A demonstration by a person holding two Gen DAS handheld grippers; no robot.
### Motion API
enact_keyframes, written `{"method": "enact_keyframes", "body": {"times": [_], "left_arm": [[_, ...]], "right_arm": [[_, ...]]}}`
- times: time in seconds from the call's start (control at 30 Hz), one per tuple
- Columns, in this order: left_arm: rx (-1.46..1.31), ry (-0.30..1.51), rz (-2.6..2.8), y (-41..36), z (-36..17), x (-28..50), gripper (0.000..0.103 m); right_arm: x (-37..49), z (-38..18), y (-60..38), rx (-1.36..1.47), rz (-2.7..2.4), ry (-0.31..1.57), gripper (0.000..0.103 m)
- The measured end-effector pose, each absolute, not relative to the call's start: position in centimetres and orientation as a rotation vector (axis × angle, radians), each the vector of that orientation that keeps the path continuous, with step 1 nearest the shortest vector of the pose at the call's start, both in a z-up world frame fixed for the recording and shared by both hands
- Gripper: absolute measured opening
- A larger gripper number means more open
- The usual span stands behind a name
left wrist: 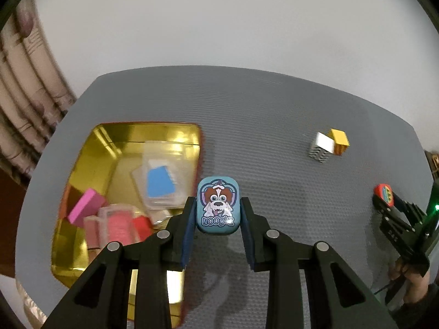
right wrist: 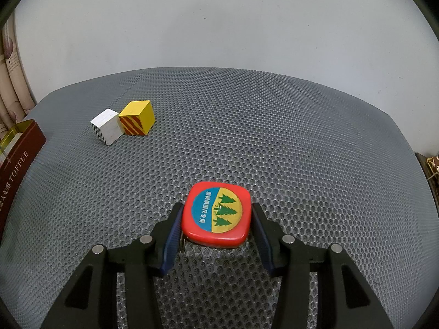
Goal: Organize rigid objects
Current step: 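Carry the blue mint tin with left gripper into the TOFFEE tin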
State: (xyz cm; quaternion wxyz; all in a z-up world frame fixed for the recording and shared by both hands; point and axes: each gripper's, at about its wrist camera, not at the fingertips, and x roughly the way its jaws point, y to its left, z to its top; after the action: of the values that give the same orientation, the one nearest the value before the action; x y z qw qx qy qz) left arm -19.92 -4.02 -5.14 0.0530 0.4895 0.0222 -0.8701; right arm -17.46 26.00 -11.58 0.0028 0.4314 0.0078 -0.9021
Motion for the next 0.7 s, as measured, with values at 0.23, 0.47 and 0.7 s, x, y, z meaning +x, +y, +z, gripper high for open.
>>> {"method": "enact_keyframes", "body": {"times": [0.23,0.47,0.7], "left_arm": [[1.458,0.120,-2.588,-7.4,-5.5,-20.3,0.027],[1.443,0.177,-2.521,-11.6,-5.9,-20.1,0.027],[1.445,0.232,-2.464,-14.8,-6.3,-20.0,0.027]], "right_arm": [[-17.5,-11.6,25.8,1.353,-2.829,0.024,0.049],[-17.8,-11.5,25.7,1.354,-2.830,0.024,0.049],[-18.0,-11.5,25.5,1.354,-2.831,0.024,0.049]]}}
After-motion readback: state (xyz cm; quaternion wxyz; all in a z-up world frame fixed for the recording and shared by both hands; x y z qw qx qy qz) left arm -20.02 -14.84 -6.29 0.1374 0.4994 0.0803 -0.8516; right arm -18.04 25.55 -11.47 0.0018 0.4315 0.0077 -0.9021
